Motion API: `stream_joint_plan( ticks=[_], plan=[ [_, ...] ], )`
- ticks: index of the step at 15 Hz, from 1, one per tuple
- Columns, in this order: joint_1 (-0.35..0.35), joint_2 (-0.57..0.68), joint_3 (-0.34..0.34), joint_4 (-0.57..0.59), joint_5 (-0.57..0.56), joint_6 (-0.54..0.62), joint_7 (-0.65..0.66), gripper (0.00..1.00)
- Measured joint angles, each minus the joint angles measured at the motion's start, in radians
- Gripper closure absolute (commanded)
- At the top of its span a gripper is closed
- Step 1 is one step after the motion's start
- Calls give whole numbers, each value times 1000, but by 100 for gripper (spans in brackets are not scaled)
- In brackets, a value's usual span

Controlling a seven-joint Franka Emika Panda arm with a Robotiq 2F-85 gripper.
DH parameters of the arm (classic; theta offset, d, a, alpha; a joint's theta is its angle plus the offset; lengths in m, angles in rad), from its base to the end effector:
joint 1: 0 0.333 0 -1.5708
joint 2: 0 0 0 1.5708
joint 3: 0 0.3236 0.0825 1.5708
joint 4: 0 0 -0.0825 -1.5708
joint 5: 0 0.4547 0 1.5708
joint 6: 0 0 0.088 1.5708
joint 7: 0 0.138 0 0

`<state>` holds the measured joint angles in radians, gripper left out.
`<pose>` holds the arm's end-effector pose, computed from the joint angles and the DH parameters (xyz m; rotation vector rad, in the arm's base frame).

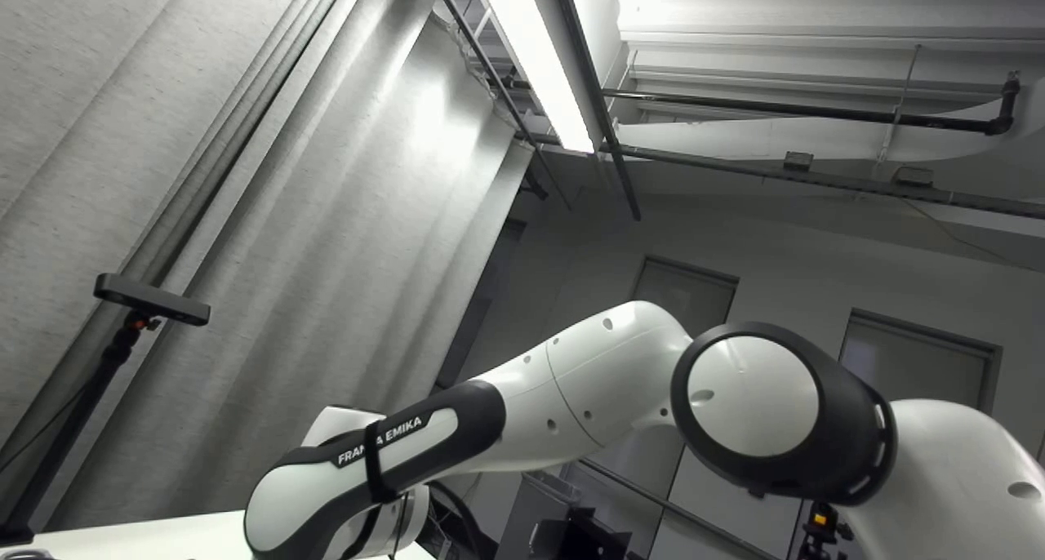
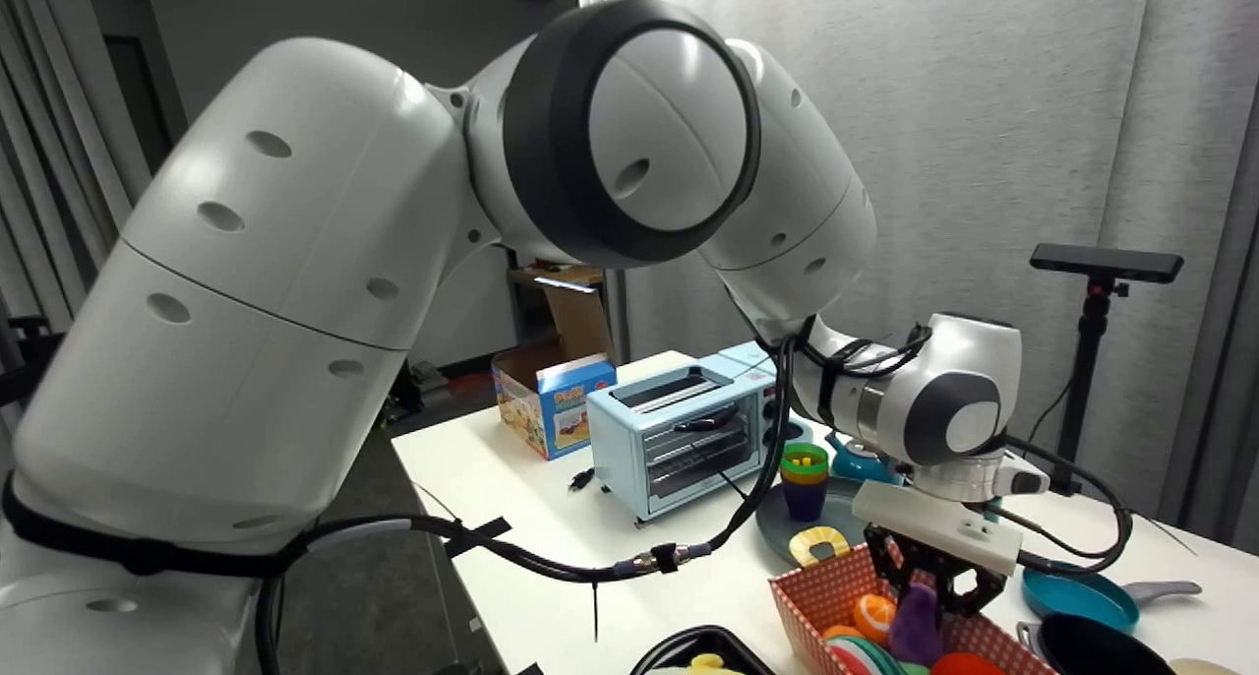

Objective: Take the banana, orange, purple and lemon plush toys out of the box and put them on the tray

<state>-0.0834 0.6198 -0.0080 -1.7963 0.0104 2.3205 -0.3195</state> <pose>0.6901 -0.0628 0.1173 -3.0971 -0.3451 0.1451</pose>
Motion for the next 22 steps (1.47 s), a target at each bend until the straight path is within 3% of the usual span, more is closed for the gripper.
stream_joint_plan(
  ticks=[2,5,15,22],
  plan=[
    [-1,-32,0,-19,0,0,0,96],
    [-4,-117,4,-77,6,0,0,94],
    [-8,-434,34,-404,71,-77,-41,94],
    [-11,-502,-22,-534,71,-130,-41,94]
  ],
)
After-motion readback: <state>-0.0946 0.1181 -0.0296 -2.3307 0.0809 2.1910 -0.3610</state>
